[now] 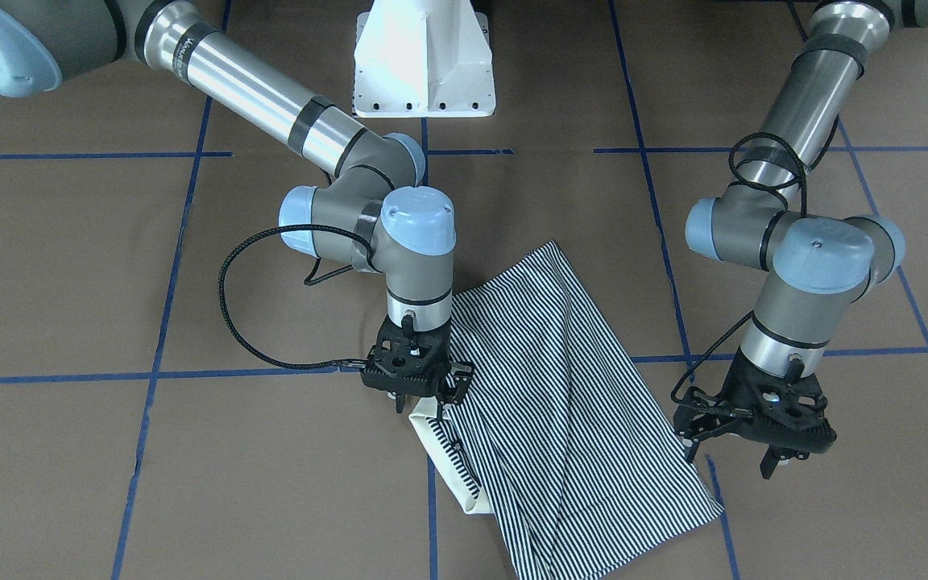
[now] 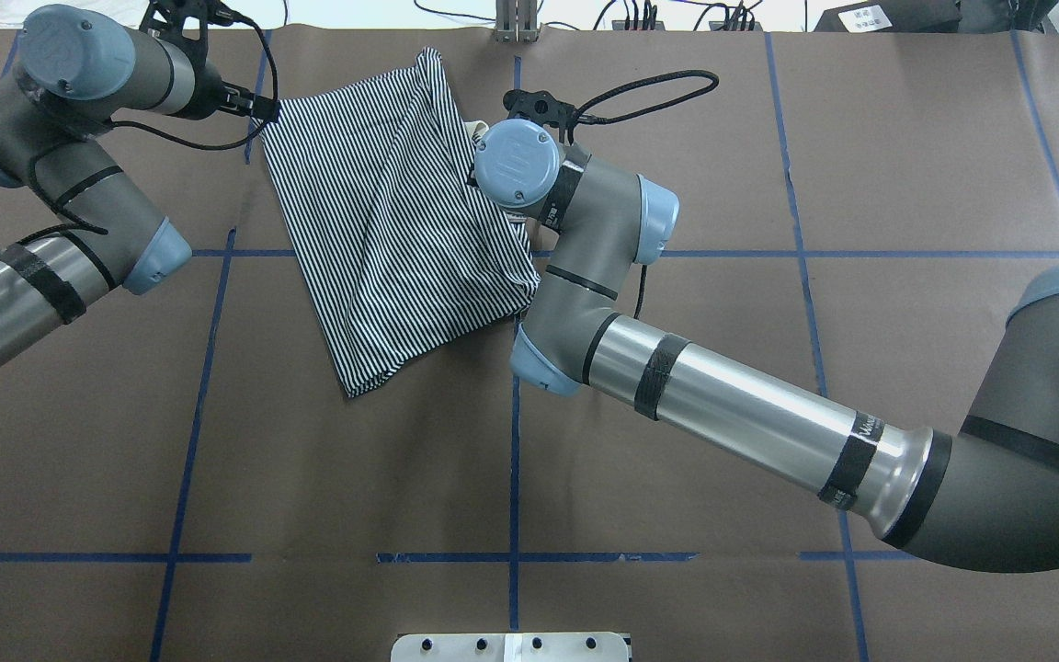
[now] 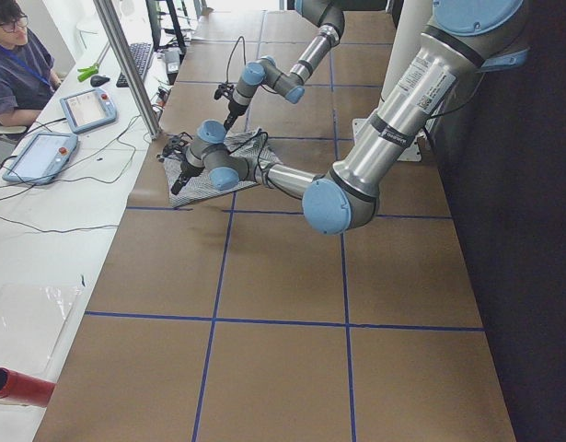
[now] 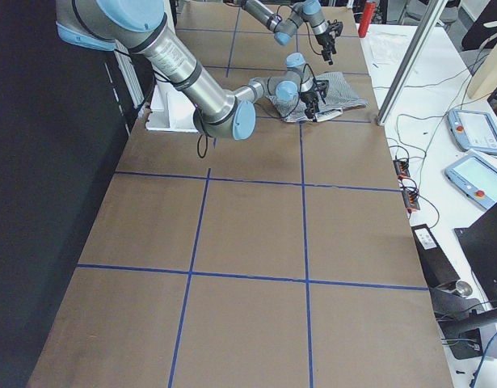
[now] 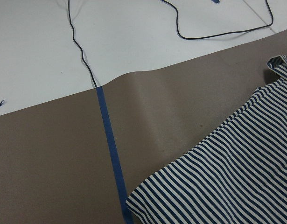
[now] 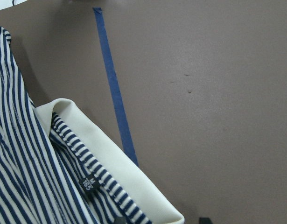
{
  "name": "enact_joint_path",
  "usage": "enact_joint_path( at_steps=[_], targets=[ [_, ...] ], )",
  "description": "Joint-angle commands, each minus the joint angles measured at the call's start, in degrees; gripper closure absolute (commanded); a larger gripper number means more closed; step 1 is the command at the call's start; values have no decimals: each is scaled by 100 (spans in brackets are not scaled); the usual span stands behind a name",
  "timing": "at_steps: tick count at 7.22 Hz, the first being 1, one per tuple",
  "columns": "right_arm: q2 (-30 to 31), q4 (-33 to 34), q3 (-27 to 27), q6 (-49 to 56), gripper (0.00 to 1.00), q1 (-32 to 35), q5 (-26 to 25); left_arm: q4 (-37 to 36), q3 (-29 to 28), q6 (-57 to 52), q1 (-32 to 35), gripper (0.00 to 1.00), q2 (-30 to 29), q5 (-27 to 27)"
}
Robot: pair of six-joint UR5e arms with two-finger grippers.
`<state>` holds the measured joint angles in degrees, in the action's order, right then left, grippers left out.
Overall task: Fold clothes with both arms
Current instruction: 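Push the shirt's side with the right gripper to straighten it on the table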
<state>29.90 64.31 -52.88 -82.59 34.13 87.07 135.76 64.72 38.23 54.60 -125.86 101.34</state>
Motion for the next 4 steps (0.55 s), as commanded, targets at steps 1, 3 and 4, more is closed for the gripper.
enact_joint_path(
  at_steps=[1, 3, 4],
  targets=[
    [-11, -267, 163, -29, 40, -12, -58, -6, 15, 9, -2, 0, 0, 0],
    [-11, -323, 208, -29, 40, -12, -67, -6, 15, 27, -2, 0, 0, 0],
    [-28, -323, 208, -38, 65, -12, -76, 3, 15, 27, -2, 0, 0, 0]
  ],
)
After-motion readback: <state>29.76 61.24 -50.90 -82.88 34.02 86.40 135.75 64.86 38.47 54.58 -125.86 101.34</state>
